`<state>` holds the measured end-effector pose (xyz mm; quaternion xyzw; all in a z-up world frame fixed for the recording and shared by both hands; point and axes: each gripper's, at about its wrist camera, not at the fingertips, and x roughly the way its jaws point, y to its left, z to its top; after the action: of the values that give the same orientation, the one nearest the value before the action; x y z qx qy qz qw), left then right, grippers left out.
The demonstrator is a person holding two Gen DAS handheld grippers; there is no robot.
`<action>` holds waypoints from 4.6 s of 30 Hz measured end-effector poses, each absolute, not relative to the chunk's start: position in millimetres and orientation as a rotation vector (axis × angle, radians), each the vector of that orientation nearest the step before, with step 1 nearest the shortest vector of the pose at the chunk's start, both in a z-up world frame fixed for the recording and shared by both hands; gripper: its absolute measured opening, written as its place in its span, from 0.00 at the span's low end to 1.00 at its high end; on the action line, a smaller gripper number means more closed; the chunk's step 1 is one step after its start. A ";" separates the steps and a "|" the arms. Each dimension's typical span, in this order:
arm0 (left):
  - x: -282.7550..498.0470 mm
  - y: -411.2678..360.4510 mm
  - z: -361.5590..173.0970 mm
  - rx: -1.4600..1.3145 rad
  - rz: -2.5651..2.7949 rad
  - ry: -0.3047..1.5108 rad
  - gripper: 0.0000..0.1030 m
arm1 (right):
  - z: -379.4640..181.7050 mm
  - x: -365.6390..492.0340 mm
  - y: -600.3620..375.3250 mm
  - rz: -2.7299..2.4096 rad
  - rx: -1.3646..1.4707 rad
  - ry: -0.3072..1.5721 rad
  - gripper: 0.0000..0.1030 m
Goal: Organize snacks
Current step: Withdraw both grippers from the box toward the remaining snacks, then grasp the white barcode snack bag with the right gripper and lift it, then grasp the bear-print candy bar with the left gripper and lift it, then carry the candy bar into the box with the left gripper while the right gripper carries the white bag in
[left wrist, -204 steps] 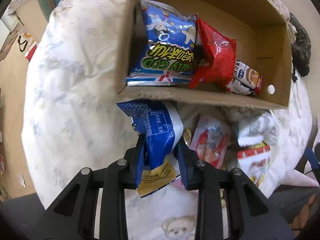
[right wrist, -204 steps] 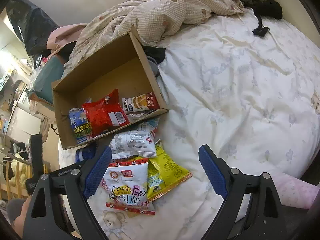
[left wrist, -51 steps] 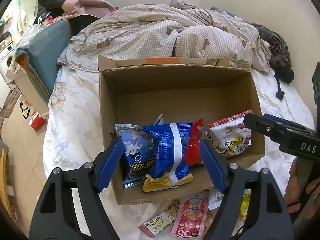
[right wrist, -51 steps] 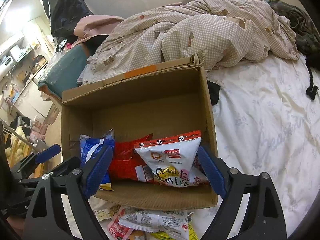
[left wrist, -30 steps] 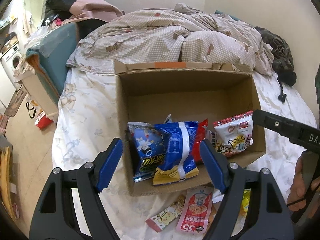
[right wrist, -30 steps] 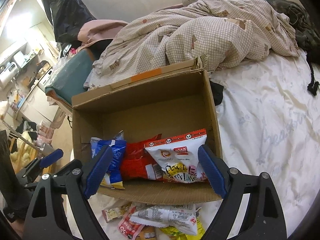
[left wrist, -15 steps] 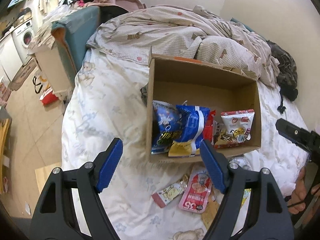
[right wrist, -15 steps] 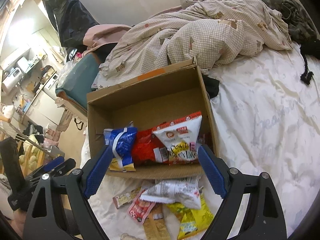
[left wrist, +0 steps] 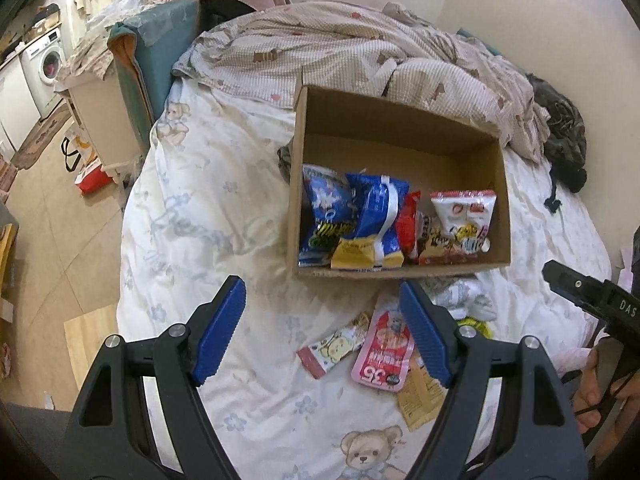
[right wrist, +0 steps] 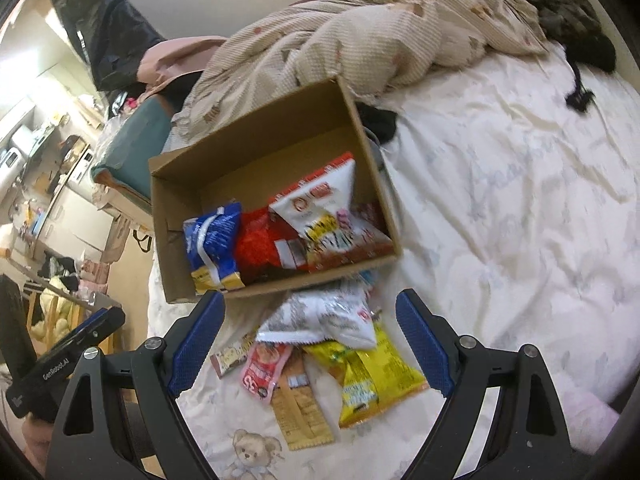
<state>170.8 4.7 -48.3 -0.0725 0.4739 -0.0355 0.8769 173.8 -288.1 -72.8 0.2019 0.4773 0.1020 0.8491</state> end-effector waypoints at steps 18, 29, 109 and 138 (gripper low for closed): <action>173.8 21.2 -73.1 -0.259 -0.003 1.103 0.74 | -139.1 193.1 -296.3 0.158 0.592 1.247 0.87; 179.2 18.8 -80.5 -0.259 -0.005 1.127 0.74 | -176.0 239.9 -231.1 0.207 0.346 1.346 0.87; 161.7 -34.8 -81.6 -0.138 -0.169 1.113 0.22 | -77.3 155.6 -294.2 0.379 0.627 1.006 0.45; 271.6 -39.3 -26.4 -0.054 -0.183 0.994 0.22 | -53.2 240.6 -285.7 0.341 0.543 0.951 0.45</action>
<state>271.6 -39.3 -26.4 -0.0257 0.4762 -0.0874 0.8746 240.6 -285.7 -53.2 0.2567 0.4498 0.1614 0.8401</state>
